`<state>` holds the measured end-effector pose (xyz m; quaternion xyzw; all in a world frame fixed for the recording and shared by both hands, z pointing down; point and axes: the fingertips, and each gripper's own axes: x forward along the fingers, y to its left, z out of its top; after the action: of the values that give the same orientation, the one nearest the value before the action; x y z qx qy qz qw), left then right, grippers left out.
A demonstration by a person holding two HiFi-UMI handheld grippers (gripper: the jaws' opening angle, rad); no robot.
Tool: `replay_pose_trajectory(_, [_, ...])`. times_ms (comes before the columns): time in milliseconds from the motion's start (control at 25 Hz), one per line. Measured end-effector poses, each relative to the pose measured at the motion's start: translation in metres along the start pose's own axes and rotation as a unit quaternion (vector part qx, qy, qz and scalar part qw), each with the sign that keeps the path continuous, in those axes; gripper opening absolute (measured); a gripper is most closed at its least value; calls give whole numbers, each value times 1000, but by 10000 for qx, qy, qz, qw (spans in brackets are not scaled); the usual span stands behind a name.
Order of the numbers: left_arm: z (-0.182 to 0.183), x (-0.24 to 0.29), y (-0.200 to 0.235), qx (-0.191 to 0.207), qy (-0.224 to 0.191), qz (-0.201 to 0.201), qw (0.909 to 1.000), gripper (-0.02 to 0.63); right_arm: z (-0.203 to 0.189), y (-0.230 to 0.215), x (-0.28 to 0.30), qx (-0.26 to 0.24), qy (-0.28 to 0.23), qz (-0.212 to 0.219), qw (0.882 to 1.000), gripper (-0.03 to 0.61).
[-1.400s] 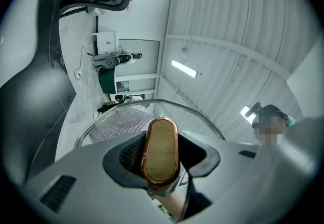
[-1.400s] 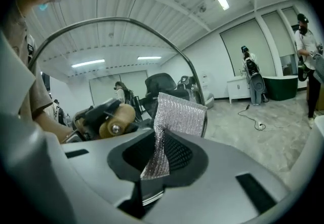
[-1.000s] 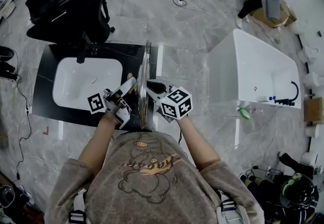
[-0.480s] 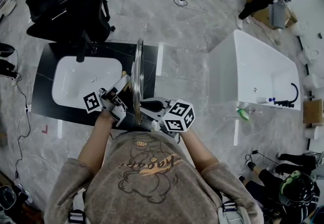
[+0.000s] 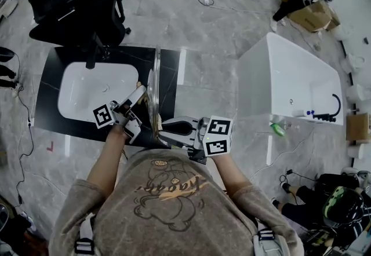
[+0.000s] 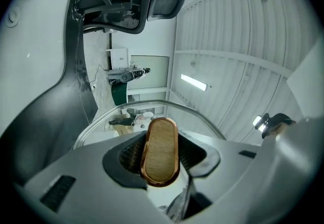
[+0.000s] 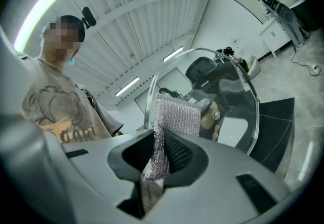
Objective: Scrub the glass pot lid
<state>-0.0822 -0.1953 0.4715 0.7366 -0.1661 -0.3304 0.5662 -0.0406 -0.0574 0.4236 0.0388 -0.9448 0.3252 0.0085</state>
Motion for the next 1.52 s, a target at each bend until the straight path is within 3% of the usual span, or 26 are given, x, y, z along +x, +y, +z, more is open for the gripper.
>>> replay_pose_trajectory(360, [-16,3,-7,-178,117,-108,9997,181,63,8,-10,-496,-524,-88,9974,72])
replay_pose_trajectory(680, [-21,7,-14,-192,312,-228,9991,181,100,-31,-9,-585,-832,-663,9926,72])
replay_pose_trajectory(1120, [-25,6,-21,-231,380,-510,9977,181,41,-102,11,-363,-206,-1588,9864,74])
replay_pose_trajectory(1320, [-25,2,-17,-268,295,-435,9983,181,20,-108,14,-192,-30,-1675,9857,74])
replay_pose_trajectory(1520, [-22,-3,-14,-266,200,-362,9988,181,7,-93,16,-40,57,-1453,9894,74])
